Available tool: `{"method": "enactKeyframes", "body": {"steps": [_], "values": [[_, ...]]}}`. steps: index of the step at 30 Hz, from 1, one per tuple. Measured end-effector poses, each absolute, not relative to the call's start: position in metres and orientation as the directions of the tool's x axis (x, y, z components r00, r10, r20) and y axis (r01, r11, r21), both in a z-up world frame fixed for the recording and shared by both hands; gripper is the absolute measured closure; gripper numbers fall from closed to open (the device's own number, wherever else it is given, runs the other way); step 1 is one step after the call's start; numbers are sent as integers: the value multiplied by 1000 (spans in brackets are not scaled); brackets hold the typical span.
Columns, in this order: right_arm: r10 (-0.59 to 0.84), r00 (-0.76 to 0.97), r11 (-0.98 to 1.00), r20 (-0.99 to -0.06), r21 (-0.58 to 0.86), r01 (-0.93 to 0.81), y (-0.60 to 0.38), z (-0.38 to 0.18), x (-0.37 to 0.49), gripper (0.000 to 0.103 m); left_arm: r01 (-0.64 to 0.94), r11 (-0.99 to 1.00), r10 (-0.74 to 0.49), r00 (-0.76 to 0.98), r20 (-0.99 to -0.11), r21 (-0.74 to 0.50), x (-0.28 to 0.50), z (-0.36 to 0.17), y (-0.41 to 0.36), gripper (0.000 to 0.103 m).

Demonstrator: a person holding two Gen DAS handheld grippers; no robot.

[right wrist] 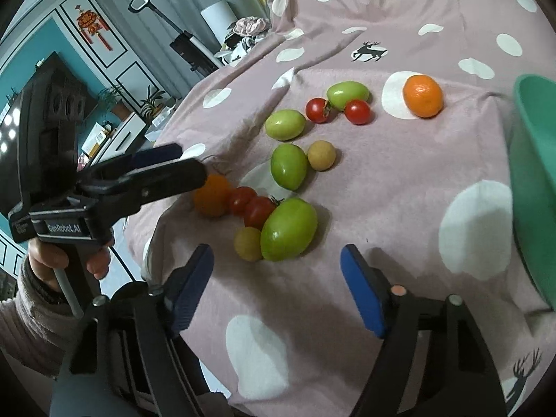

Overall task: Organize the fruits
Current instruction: 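Grasp a large green tomato with the left tool while the right tool grasps another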

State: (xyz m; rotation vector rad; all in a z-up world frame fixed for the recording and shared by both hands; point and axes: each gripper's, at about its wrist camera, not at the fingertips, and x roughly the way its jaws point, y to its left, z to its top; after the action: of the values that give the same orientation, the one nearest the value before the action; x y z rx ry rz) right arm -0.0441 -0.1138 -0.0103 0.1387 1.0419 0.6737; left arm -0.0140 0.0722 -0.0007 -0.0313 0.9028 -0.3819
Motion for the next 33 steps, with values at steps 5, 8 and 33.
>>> {"method": "enactKeyframes", "body": {"steps": [5, 8, 33], "values": [[568, 310, 798, -762, 419, -432, -110, -19, -33, 47, 343, 920, -346, 484, -804, -190, 8, -14, 56, 18], [566, 302, 801, -767, 426, -420, -111, -23, -28, 48, 352, 916, -345, 441, -828, -194, 18, -22, 48, 21], [574, 250, 782, -780, 431, -450, -100, -35, -8, 60, 377, 908, -321, 340, -884, -184, 49, -51, 27, 68]]}}
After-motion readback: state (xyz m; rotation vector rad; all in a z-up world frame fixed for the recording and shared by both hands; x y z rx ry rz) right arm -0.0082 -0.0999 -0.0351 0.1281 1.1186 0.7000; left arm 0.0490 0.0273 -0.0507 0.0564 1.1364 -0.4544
